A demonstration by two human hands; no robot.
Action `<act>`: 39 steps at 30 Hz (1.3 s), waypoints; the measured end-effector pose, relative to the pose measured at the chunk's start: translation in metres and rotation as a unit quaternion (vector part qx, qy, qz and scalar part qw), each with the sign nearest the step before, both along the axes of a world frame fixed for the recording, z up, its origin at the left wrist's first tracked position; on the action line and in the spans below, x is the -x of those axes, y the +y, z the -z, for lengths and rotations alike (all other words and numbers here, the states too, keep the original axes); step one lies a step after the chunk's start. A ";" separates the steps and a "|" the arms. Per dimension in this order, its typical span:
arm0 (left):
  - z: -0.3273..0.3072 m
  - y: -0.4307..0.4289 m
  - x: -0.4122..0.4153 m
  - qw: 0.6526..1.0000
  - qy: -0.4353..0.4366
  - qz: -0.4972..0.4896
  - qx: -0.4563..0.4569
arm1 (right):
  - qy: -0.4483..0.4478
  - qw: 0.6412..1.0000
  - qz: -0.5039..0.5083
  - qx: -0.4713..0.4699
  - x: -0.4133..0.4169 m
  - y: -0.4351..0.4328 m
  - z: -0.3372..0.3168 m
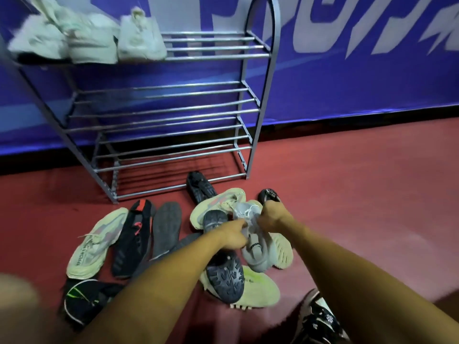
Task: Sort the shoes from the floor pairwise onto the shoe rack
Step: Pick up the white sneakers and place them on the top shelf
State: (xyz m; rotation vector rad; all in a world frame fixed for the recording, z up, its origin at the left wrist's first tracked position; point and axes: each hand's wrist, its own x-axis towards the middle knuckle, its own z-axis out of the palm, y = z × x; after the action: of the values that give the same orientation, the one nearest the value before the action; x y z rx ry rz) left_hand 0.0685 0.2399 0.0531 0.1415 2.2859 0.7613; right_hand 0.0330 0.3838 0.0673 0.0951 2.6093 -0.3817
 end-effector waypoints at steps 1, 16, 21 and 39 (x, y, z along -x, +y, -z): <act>-0.012 -0.007 0.003 1.000 0.017 -0.004 0.000 | 0.014 1.000 0.000 0.011 0.004 -0.003 -0.012; -0.176 -0.089 0.039 0.942 0.215 -0.188 -0.178 | 0.210 0.965 -0.030 0.157 0.057 -0.066 -0.191; -0.196 -0.112 0.049 0.896 0.261 -0.283 -0.221 | 0.237 0.935 -0.007 0.263 0.065 -0.076 -0.211; -0.215 -0.119 0.082 0.775 0.307 -0.366 -0.413 | 0.268 0.823 -0.015 0.501 0.073 -0.089 -0.226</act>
State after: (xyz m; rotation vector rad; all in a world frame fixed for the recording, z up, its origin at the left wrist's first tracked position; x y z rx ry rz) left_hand -0.0131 0.1212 0.2677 -0.1499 2.3747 2.4209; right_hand -0.0401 0.2943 0.2929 -0.4734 2.5180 -1.9278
